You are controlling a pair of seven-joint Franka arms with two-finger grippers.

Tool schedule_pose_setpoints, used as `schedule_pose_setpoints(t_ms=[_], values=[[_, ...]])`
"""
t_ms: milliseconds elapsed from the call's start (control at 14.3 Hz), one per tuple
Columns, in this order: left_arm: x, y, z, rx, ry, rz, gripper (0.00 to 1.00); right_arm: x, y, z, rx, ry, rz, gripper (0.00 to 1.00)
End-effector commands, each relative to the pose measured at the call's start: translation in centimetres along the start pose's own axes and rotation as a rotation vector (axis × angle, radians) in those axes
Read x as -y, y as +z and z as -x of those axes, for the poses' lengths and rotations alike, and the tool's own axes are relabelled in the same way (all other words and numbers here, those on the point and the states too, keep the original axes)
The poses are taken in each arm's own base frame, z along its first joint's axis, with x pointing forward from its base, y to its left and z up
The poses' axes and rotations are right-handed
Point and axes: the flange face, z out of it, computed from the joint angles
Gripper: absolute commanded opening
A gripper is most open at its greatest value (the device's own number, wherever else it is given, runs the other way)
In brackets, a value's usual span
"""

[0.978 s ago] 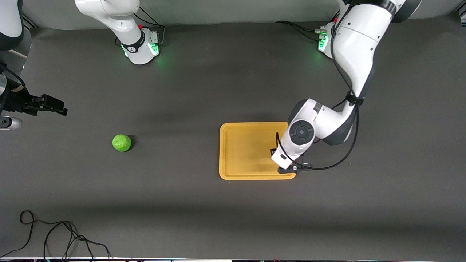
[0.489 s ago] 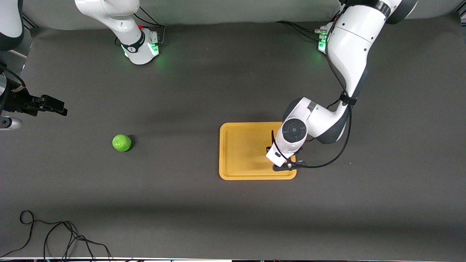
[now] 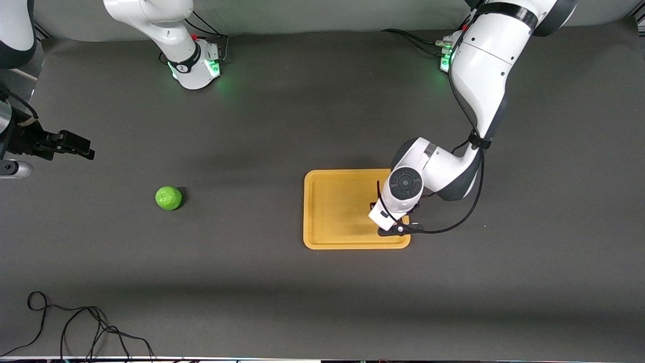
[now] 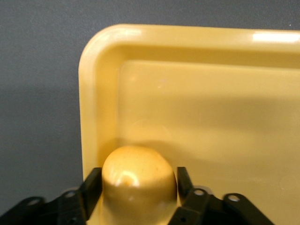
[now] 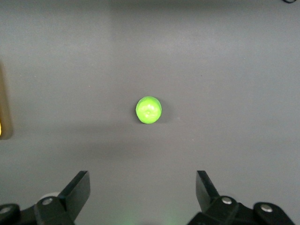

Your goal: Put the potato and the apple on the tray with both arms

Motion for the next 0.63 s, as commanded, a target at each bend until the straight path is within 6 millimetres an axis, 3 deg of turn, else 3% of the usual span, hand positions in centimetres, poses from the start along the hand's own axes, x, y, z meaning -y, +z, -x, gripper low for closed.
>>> schedule_pose_setpoints(t_ms=[0, 210, 349, 419, 559], values=[[0.1, -0.4, 0.1, -0.008, 0.014, -0.016, 1.00, 0.2, 0.1, 3.3, -0.041, -0.026, -0.026, 1.00], [1.0, -2.2, -0.7, -0.029, -0.003, -0.012, 1.00, 0.1, 1.1, 6.3, -0.078, -0.088, -0.028, 1.00], [3.6, -6.1, -2.1, -0.066, 0.002, -0.001, 1.00, 0.0, 1.8, 6.0, -0.066, -0.095, -0.022, 1.00], [4.2, -7.9, -1.9, -0.068, 0.052, -0.026, 1.00, 0.1, 2.3, 5.8, -0.063, -0.097, -0.020, 1.00], [7.2, -11.3, -2.5, -0.071, 0.047, -0.038, 1.00, 0.1, 5.2, 5.4, -0.059, -0.102, -0.018, 1.00]])
